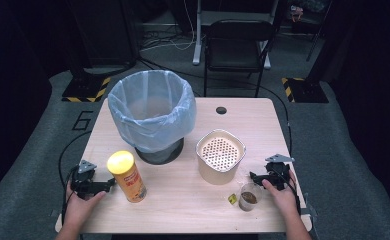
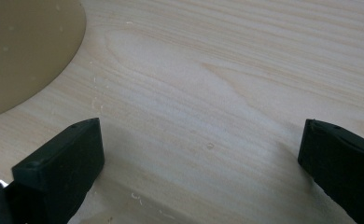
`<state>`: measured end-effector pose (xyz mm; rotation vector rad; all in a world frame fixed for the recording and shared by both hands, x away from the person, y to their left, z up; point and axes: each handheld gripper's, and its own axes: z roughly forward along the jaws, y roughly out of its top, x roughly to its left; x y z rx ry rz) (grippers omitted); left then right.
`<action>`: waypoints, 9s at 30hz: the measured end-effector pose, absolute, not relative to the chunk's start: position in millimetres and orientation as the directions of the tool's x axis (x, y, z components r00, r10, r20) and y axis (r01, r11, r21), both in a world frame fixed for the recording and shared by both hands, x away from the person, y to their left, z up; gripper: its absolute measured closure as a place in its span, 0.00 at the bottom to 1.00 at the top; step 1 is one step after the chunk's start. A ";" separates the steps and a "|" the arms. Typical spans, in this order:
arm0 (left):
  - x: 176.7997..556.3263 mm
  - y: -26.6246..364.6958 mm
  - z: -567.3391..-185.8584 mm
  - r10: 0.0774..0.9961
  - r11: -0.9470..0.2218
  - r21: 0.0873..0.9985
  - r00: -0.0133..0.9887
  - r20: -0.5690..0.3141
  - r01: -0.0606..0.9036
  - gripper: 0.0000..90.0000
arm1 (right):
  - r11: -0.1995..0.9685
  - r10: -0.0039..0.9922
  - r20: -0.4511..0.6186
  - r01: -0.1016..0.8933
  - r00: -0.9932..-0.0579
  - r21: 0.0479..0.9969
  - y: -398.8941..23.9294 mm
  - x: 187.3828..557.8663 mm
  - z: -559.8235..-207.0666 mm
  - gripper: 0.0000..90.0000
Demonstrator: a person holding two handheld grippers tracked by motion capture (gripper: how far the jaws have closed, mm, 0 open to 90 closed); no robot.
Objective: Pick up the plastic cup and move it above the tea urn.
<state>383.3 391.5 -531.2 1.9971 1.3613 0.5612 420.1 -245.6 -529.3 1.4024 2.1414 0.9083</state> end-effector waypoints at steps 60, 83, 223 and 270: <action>377.4 386.9 -531.6 0.933 -0.244 0.714 0.360 -0.012 0.656 0.01 | 0.243 0.822 0.096 0.499 -0.561 0.832 -205.4 429.2 -405.6 0.61; 377.4 386.9 -531.5 0.933 -0.244 0.714 0.360 -0.012 0.656 0.01 | 0.272 0.792 0.135 0.543 -0.595 0.794 -178.8 415.3 -421.6 0.77; 377.3 386.7 -531.6 0.933 -0.241 0.714 0.359 -0.016 0.658 0.01 | 0.491 0.621 -0.182 0.196 -0.763 0.849 -189.4 445.3 -356.8 0.37; 377.3 386.8 -531.5 0.933 -0.243 0.714 0.359 -0.012 0.657 0.01 | 0.583 0.443 -0.401 -0.083 -0.802 0.808 -147.8 435.7 -339.9 0.37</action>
